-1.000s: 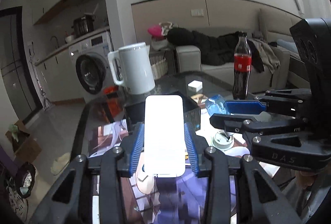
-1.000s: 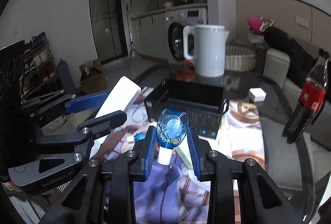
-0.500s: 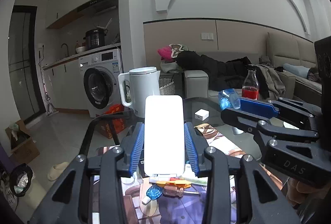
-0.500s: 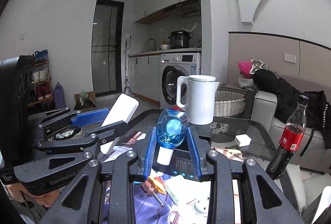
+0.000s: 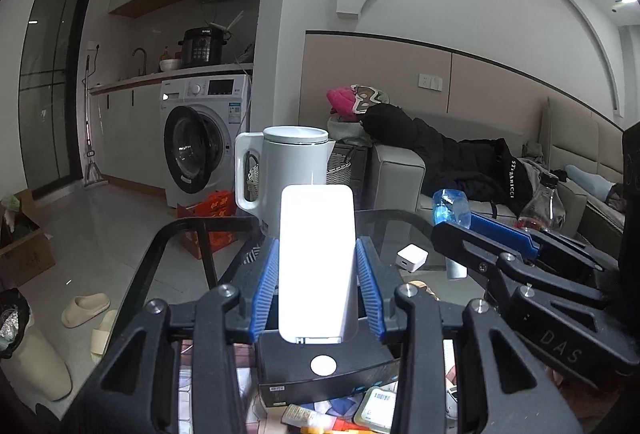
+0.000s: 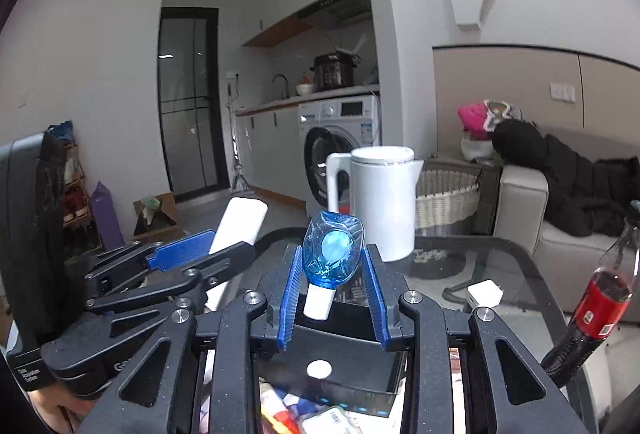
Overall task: Organize rigid objects
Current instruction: 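Lift the white block with the left tool while the right tool lifts the blue bottle, then lower the white block into the black box while the right tool drops the bottle in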
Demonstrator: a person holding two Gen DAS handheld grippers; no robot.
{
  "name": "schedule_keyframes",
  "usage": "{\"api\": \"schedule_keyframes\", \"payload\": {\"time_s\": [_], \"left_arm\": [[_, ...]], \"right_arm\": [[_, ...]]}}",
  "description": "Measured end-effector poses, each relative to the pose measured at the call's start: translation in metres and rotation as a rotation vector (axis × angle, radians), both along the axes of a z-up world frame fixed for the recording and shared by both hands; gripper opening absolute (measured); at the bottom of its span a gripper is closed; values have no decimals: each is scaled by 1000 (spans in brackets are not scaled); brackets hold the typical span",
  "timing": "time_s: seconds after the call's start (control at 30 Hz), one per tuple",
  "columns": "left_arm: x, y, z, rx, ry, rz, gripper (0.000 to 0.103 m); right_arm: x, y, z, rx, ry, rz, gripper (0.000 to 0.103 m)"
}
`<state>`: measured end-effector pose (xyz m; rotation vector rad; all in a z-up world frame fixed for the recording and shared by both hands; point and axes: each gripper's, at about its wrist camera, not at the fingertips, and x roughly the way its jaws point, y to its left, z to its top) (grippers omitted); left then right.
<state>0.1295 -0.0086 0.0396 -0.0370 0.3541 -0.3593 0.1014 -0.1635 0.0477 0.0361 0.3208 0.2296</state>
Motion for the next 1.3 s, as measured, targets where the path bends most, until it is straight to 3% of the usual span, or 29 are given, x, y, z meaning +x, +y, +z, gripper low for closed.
{"api": "schedule_keyframes", "payload": {"time_s": [0.1,0.23,0.4,0.63,0.97,1.3], "left_arm": [[19,-6,-9,3,31,7,37],[38,-18,-30,72,123,-1,37],[67,-26,-51,104,323,-10,37],[78,-37,-75,157,500,-53,37],[78,-40,-99,222,628,-65,37],[78,-37,-99,220,626,-50,42]], "right_arm": [[25,-5,-10,0,38,-20,31],[55,-11,-30,2,128,-24,31],[88,-17,-59,33,337,-37,31],[112,-27,-101,90,589,-11,31],[111,-20,-119,45,687,-1,31],[107,-17,-118,2,723,-2,31]]}}
